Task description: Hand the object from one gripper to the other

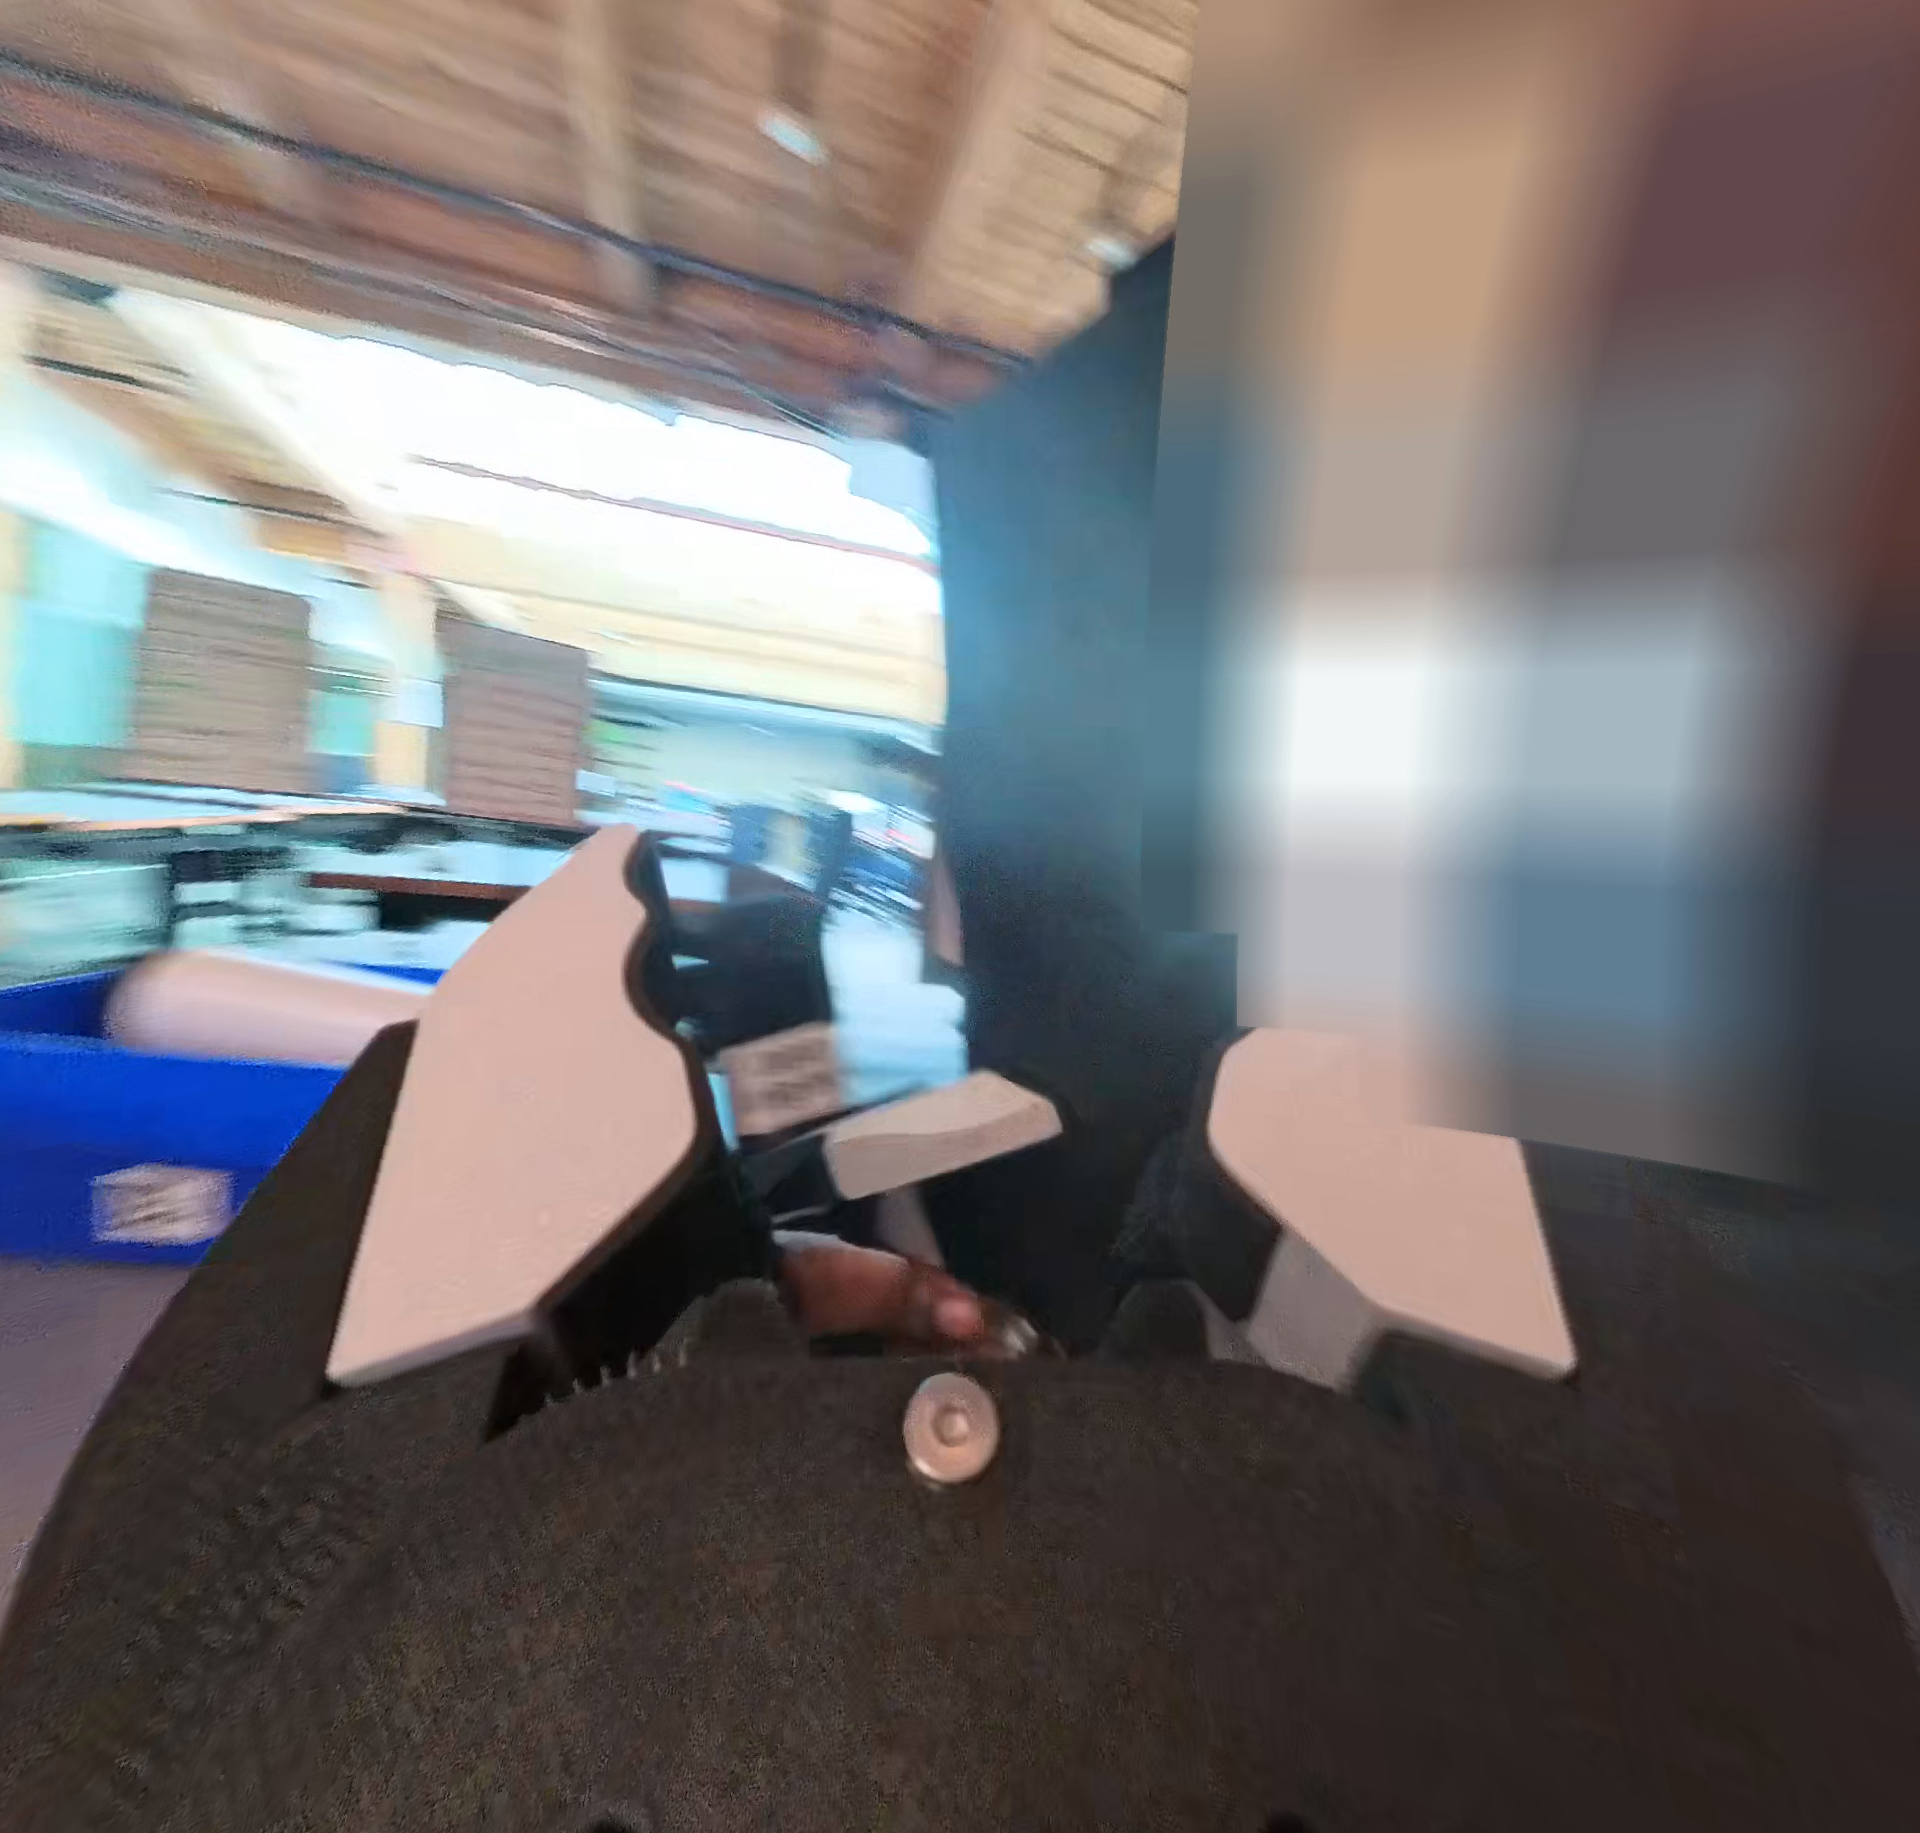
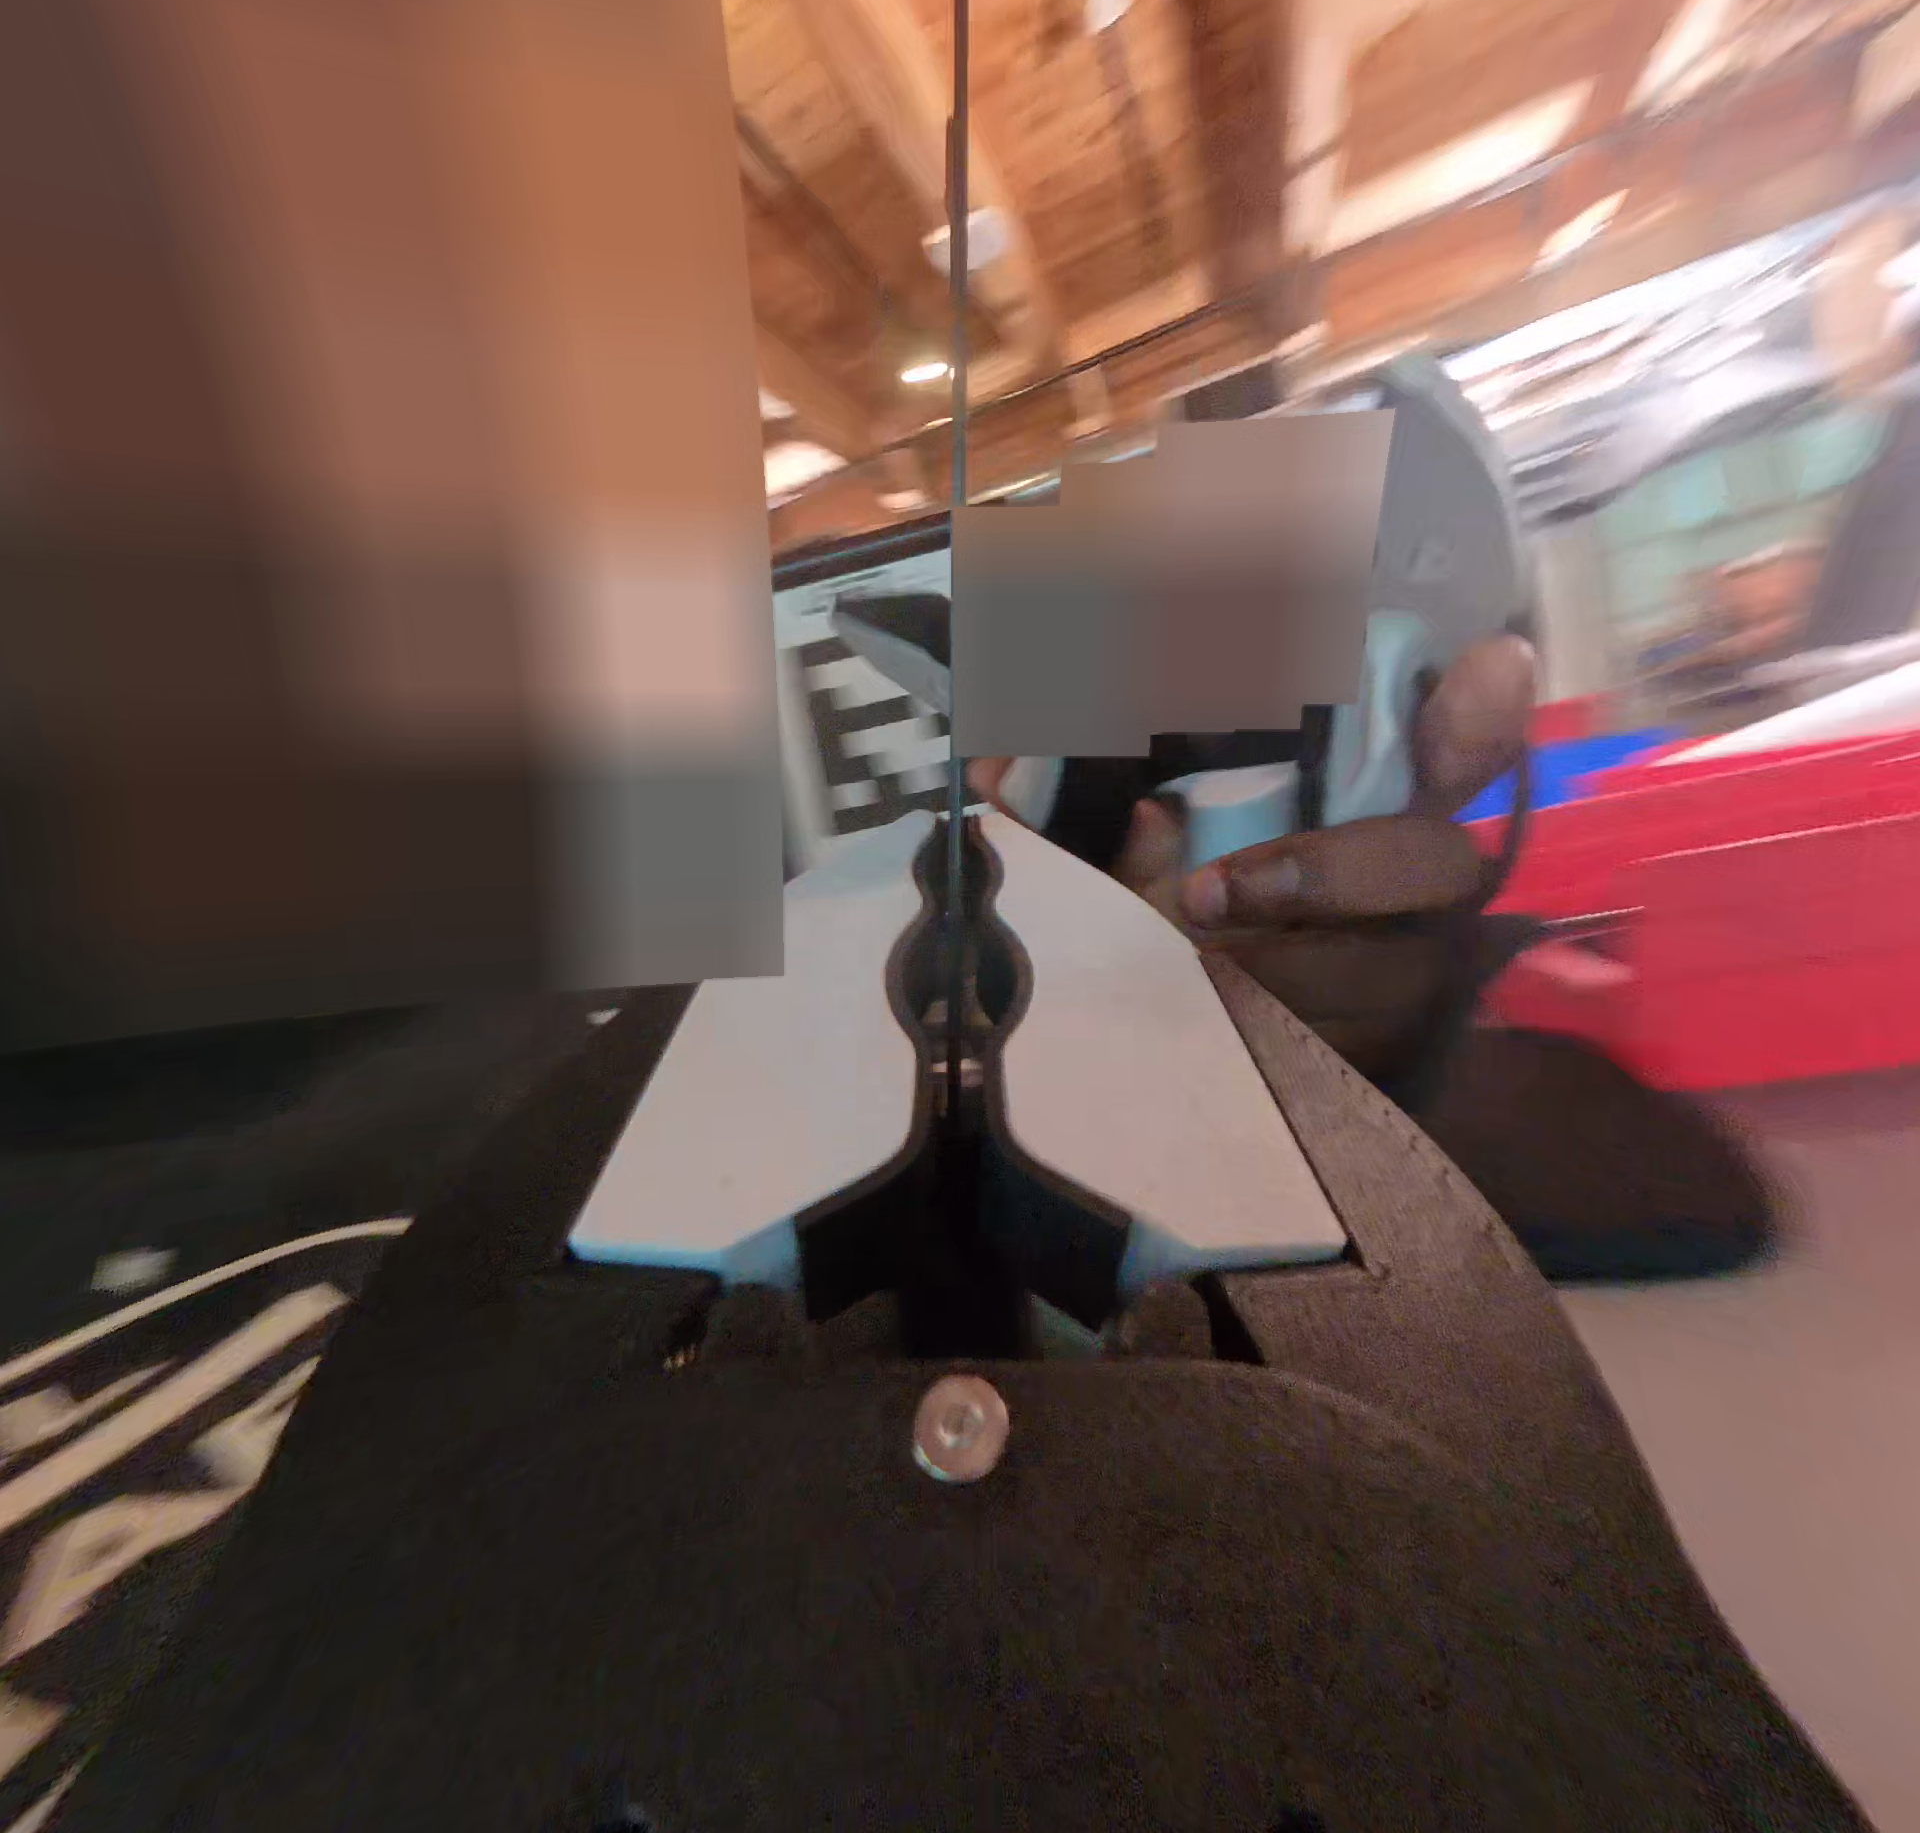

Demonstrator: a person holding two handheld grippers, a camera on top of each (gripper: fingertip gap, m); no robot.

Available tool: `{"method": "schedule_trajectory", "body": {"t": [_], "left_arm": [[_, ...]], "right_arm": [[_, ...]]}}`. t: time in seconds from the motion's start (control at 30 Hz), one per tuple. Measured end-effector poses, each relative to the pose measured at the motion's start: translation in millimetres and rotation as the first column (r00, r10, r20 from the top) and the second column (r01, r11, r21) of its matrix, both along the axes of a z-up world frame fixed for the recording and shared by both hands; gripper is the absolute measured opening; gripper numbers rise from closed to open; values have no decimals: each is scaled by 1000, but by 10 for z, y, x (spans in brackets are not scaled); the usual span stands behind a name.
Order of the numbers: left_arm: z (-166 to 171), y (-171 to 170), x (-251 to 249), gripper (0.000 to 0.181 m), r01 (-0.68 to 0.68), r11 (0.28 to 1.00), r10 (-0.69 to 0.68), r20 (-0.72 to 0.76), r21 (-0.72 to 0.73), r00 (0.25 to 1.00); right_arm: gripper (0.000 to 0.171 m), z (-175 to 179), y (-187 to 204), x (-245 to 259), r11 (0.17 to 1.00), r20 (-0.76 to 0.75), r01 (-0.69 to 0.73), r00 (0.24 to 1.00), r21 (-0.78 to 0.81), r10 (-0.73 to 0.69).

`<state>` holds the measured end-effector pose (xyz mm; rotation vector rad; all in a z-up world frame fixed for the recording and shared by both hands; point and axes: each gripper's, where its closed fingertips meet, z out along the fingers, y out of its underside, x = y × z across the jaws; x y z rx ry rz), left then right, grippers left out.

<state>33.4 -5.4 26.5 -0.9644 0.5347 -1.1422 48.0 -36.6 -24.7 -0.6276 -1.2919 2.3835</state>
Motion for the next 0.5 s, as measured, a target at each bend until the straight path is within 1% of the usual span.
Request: {"method": "schedule_trajectory", "body": {"t": [0.03,0.07,0.1,0.13,0.17,0.2,0.23,0.27,0.3,0.33,0.4,0.5], "left_arm": [[53,162,-179,103,-129,990,133,66,-60,989],[75,267,-333,104,-232,967,243,99,-104,965],[86,321,-444,105,-319,940,332,108,-121,937],[80,362,-518,104,-399,908,412,94,-129,906],[56,392,-533,104,-462,878,471,51,-126,881],[26,414,-493,104,-505,856,507,-6,-112,862],[-5,430,-414,103,-530,843,526,-65,-92,848],[-38,436,-304,104,-538,840,529,-120,-70,840],[-74,445,-196,104,-543,838,529,-166,-55,833],[-108,459,-106,104,-552,832,534,-202,-44,821],[-162,517,-35,104,-599,799,574,-239,-46,783],[-205,579,-39,102,-646,762,618,-242,-53,748]], "right_arm": [[2,26,137,-65,985,-30,171,985,32,-170],[2,44,300,-118,930,-70,360,932,75,-355],[2,60,472,-142,832,-124,542,839,118,-529],[2,81,628,-138,708,-181,690,724,153,-666],[2,95,749,-123,580,-231,793,609,184,-759],[2,101,825,-112,467,-276,858,512,216,-814],[2,92,866,-113,366,-318,897,433,249,-844],[2,68,880,-126,282,-357,918,372,280,-857],[2,39,877,-144,218,-387,928,328,302,-862],[2,6,862,-165,174,-408,932,300,316,-862],[2,-59,806,-212,123,-436,931,275,345,-857],[2,-127,734,-270,55,-476,921,250,385,-843]]}}
